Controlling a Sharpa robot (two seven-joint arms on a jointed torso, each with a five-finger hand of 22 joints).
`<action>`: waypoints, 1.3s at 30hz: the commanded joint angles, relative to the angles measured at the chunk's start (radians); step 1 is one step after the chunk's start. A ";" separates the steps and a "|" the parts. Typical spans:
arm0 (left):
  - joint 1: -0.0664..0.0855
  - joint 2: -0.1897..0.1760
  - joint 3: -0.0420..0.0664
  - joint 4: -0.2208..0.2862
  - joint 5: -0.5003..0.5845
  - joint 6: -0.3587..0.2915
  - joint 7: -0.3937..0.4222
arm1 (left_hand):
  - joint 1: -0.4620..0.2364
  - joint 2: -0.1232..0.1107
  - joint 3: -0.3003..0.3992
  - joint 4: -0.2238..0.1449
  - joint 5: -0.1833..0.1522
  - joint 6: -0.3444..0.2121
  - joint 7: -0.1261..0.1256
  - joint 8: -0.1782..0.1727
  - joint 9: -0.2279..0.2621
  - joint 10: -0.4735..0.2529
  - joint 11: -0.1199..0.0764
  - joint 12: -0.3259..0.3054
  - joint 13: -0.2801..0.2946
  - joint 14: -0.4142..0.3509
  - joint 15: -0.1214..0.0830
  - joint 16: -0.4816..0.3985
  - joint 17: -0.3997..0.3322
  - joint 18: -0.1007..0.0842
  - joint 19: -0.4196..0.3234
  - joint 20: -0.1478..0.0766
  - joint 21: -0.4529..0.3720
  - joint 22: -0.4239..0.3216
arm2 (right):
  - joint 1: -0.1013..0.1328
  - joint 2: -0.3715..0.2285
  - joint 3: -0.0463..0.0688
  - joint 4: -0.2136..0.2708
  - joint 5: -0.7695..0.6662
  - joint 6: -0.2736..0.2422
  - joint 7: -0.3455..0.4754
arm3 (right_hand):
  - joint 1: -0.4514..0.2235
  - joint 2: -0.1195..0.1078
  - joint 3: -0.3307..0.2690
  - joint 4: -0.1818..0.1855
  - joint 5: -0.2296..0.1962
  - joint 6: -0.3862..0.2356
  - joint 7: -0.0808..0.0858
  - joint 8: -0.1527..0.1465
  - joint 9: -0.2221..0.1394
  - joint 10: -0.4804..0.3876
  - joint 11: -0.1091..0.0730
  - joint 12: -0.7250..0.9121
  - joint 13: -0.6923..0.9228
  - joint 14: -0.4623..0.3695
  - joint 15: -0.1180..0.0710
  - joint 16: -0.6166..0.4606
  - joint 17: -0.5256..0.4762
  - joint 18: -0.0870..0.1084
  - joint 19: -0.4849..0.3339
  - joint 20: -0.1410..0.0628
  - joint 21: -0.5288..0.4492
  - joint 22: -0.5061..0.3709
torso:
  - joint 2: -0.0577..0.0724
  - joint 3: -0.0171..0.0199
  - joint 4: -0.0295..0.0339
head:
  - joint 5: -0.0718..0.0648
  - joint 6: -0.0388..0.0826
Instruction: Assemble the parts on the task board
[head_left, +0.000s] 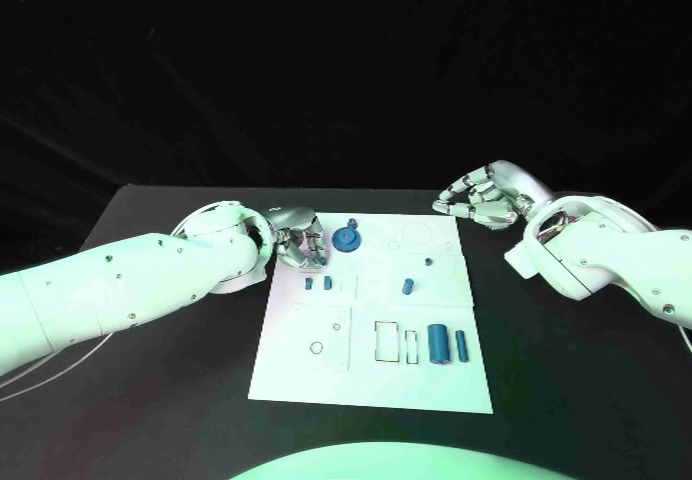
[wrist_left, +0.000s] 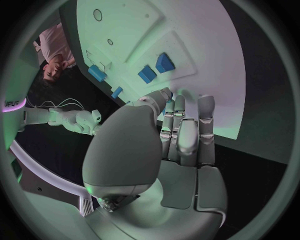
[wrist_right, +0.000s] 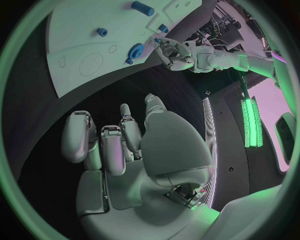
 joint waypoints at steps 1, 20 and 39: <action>-0.001 0.003 0.000 0.003 -0.004 0.026 0.002 | -0.006 0.002 0.002 -0.002 0.000 0.007 0.003 0.004 0.001 0.006 -0.001 -0.006 -0.002 -0.001 -0.004 -0.006 0.000 -0.004 -0.004 -0.004 0.003 0.000 | -0.001 0.000 0.000 0.003 -0.005 -0.003 0.007 | -0.002 0.012 -0.005 0.003 0.005 -0.005 -0.002 0.004 0.000 0.001 -0.003 0.005 0.001 0.063 -0.009 -0.004 0.091 0.013 -0.002 -0.005 -0.003 0.011 | 0.000 0.0006 0.0010 | -0.001 -0.001; -0.001 0.006 0.000 0.001 -0.002 0.036 -0.009 | -0.013 -0.001 0.000 -0.001 0.000 0.005 0.005 -0.002 -0.002 0.006 0.001 -0.013 -0.003 -0.002 -0.003 -0.006 -0.001 -0.003 -0.010 -0.004 -0.001 -0.007 | -0.001 -0.001 0.000 0.003 -0.005 -0.004 0.006 | -0.001 0.013 -0.007 0.004 0.006 -0.006 -0.002 0.005 0.000 0.000 -0.003 0.005 0.000 0.064 -0.009 -0.004 0.091 0.013 -0.002 -0.006 -0.004 0.011 | 0.000 0.0002 0.0006 | -0.001 0.000; -0.001 0.005 0.000 0.002 0.001 0.021 -0.023 | -0.033 -0.022 -0.003 0.004 0.000 -0.046 0.031 -0.056 -0.024 0.012 0.016 -0.035 -0.006 -0.006 0.009 -0.007 -0.011 -0.003 -0.016 0.003 -0.003 -0.012 | -0.001 -0.001 0.000 0.002 -0.005 -0.005 0.007 | -0.001 0.013 -0.007 0.004 0.006 -0.006 -0.002 0.005 0.000 0.000 -0.003 0.005 0.000 0.064 -0.009 -0.004 0.091 0.013 -0.002 -0.006 -0.004 0.011 | 0.000 0.0001 0.0008 | -0.002 0.000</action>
